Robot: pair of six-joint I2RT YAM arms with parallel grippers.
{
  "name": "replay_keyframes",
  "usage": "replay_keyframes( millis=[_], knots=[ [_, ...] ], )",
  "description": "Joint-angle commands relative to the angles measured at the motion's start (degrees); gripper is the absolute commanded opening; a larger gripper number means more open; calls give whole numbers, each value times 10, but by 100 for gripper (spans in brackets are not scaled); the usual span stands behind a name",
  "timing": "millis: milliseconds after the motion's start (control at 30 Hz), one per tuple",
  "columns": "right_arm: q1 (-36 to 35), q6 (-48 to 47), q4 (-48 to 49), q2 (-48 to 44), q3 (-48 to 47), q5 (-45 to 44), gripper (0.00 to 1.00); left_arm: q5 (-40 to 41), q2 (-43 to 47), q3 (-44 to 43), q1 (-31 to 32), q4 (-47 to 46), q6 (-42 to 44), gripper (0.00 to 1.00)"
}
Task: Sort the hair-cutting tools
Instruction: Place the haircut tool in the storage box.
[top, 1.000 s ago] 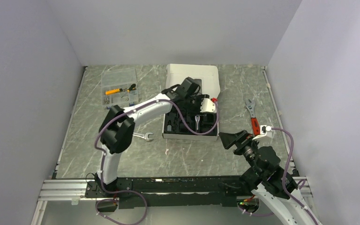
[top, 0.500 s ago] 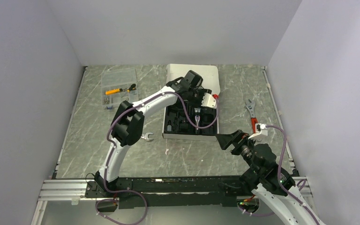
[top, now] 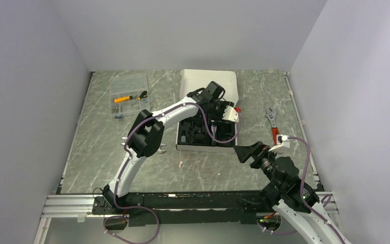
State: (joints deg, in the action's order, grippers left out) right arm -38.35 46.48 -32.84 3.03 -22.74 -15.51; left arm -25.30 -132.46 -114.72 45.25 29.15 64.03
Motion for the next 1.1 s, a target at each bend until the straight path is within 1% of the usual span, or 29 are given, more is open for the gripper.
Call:
replay_keyframes(
  millis=[0, 367, 467, 700, 800, 1000, 1067],
  knots=[
    [-2, -8, 20, -1, -2, -6, 99, -30, -6, -24, 5, -37, 2, 0],
    [-2, -14, 23, 7, -4, -8, 99, -1, -13, -8, 10, -57, -4, 0],
    [-2, -14, 22, 8, -5, -8, 100, 3, -9, 2, 11, -61, -3, 5],
    [-2, -15, 20, 5, -7, -10, 99, 8, -9, 11, 13, -60, -10, 8],
    [-2, -15, 19, 4, -8, -10, 100, 10, -11, 11, 14, -61, -15, 13],
    [-2, -13, 17, 1, -8, -9, 99, 20, -5, 27, 14, -78, -21, 34],
    [-2, -12, 16, 1, -7, -9, 99, 24, -3, 31, 15, -84, -25, 39]
  ],
)
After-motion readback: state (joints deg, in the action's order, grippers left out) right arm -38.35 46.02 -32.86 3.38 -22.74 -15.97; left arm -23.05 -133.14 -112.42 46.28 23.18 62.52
